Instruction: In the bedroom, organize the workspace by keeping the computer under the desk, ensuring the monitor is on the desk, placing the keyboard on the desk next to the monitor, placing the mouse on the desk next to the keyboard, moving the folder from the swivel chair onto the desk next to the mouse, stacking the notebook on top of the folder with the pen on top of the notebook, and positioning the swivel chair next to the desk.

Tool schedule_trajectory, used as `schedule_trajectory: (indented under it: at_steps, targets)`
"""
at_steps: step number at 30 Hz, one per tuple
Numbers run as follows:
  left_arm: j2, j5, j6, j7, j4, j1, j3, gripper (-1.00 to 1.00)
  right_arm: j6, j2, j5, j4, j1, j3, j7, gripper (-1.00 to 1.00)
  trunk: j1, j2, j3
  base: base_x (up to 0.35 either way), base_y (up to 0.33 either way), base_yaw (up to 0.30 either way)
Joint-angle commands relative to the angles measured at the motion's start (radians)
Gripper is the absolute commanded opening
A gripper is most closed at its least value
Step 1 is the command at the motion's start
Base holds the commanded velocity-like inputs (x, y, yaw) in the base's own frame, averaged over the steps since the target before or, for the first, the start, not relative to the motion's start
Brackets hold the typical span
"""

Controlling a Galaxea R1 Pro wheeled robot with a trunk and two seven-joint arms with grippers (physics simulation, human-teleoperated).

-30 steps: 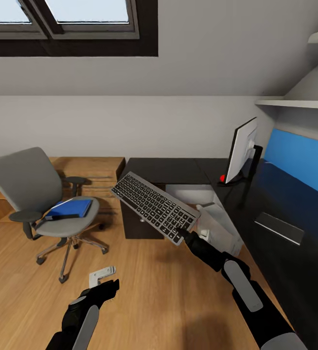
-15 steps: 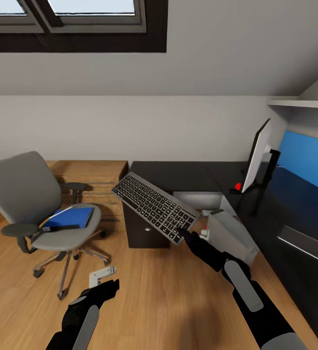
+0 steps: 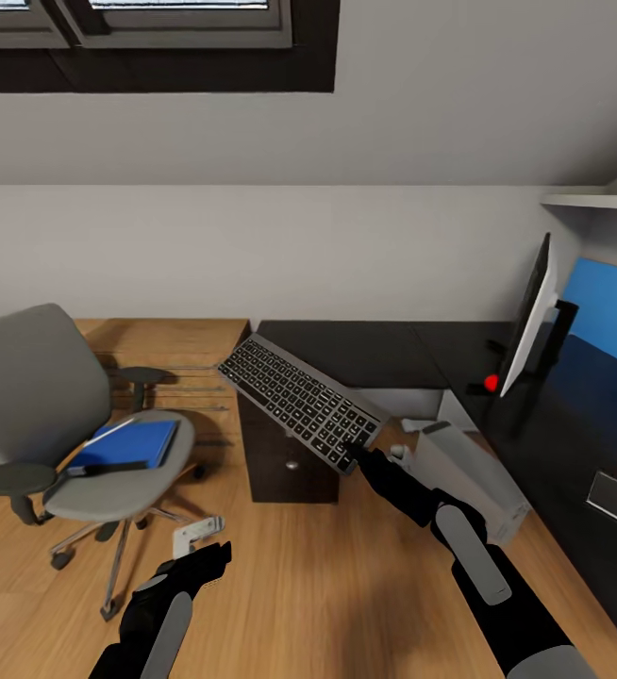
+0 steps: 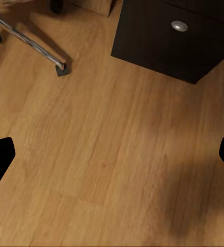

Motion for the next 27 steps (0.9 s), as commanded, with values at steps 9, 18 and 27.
schedule_trajectory:
  at_steps: [9,18,27]
  targets:
    - [0.000,0.010,0.002,0.010,-0.001,-0.001,-0.001,1.00,0.002,-0.001,-0.008,0.000,-0.001,0.000,0.001,-1.00,0.001,0.000,-0.001,0.321,0.007,0.000]
    - [0.000,0.011,0.002,0.010,-0.001,-0.001,-0.001,1.00,0.002,0.000,-0.007,0.000,-0.001,0.000,-0.002,-1.00,0.001,0.000,-0.001,0.326,0.000,0.000]
    - [0.000,0.012,0.002,0.010,-0.001,-0.001,-0.001,1.00,0.002,0.001,-0.007,0.000,-0.001,0.001,-0.002,-1.00,0.001,0.000,-0.001,0.326,0.000,0.000]
